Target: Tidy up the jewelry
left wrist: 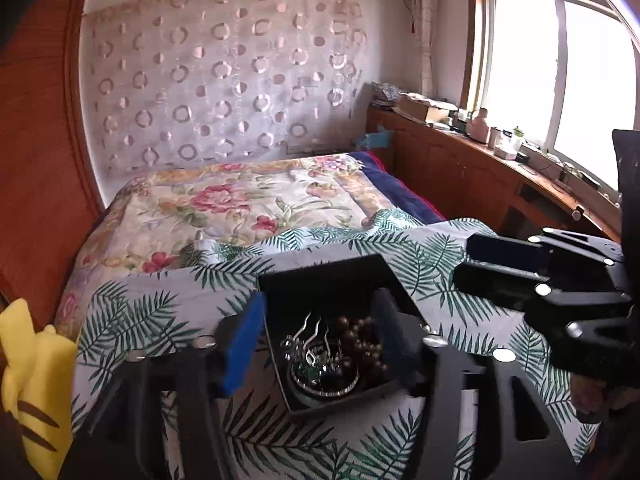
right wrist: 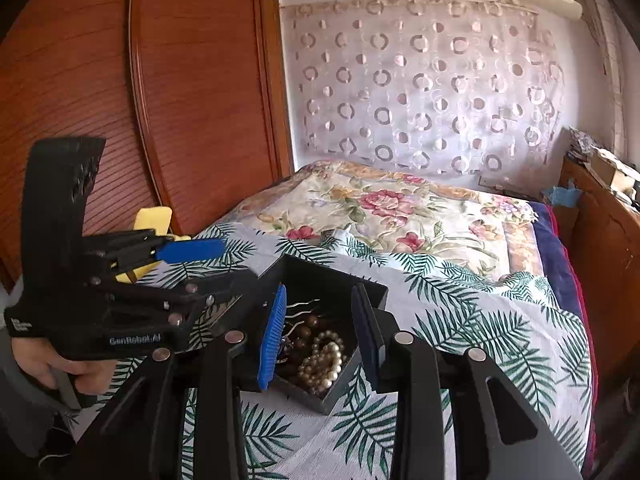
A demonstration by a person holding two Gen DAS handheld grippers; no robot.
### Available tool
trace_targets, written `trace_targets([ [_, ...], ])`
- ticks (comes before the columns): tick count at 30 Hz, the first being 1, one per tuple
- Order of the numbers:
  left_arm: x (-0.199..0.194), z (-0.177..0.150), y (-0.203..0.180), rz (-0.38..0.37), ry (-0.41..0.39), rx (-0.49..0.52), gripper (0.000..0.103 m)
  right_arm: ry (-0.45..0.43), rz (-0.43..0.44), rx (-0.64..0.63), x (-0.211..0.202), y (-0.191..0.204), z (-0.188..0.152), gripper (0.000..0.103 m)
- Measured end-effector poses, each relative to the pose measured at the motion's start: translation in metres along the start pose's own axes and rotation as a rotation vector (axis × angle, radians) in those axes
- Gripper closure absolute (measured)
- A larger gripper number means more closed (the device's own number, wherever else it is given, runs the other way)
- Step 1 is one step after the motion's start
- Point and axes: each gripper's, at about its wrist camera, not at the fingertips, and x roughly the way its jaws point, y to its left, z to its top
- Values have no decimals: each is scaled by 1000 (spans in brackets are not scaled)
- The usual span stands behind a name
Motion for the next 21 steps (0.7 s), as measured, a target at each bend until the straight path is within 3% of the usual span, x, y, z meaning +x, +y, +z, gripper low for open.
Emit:
trace_targets([
  [2,-9,-6,-3,29,-24,4,25,-9,-5,15,-7,0,-3,66],
  [5,-22,-15,-6,51,-53,-3,13,-34,-25,38,-22,3,-14,54],
  [7,-33,-19,-7,63,-71,-7,8,-53,-44,41,-33,7,-20,52],
  [15,-73,-42,-15,101,-114,-40,8,-113,-100,71,-70,13,-36,36],
  [21,-98,-55,-21,129,-129,-48,8,-150,-157,86,-92,21,-52,17],
])
